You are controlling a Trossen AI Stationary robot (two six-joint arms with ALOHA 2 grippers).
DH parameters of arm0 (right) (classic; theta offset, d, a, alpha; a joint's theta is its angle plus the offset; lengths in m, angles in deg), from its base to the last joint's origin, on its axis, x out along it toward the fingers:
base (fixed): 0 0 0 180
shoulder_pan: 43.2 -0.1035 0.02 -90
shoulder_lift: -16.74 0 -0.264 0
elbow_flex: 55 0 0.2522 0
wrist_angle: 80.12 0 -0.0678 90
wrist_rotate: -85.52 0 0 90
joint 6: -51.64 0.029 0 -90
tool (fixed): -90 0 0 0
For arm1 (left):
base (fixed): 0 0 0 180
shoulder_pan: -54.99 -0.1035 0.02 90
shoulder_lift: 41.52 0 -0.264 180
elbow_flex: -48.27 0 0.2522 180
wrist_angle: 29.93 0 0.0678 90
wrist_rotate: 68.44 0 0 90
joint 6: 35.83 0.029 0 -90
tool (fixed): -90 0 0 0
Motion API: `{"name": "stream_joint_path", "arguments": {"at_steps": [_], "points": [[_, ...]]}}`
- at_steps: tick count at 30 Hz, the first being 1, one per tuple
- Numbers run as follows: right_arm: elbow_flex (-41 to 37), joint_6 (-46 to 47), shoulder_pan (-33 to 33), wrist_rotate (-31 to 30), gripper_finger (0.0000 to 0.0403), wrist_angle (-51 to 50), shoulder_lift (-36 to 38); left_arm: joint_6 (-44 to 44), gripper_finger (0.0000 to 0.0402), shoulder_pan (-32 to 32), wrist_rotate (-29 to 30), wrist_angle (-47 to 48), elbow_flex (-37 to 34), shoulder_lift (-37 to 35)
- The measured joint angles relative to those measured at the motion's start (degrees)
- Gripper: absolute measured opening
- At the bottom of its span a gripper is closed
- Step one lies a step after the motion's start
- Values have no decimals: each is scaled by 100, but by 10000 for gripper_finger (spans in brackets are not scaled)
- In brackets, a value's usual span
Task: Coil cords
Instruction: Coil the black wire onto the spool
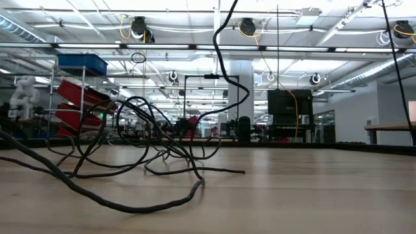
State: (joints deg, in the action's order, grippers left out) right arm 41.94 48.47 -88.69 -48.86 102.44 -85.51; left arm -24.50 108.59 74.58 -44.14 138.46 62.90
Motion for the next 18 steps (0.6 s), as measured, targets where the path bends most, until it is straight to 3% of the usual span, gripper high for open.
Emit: {"name": "stream_joint_path", "arguments": {"at_steps": [11, 18], "points": [[0, -3, -1, -28, 0, 17, -1, -482, 105, 9, 341, 7, 2, -2], [0, -5, -1, -61, 0, 111, 1, -523, 105, -195, 103, -30, 2, 9]]}}
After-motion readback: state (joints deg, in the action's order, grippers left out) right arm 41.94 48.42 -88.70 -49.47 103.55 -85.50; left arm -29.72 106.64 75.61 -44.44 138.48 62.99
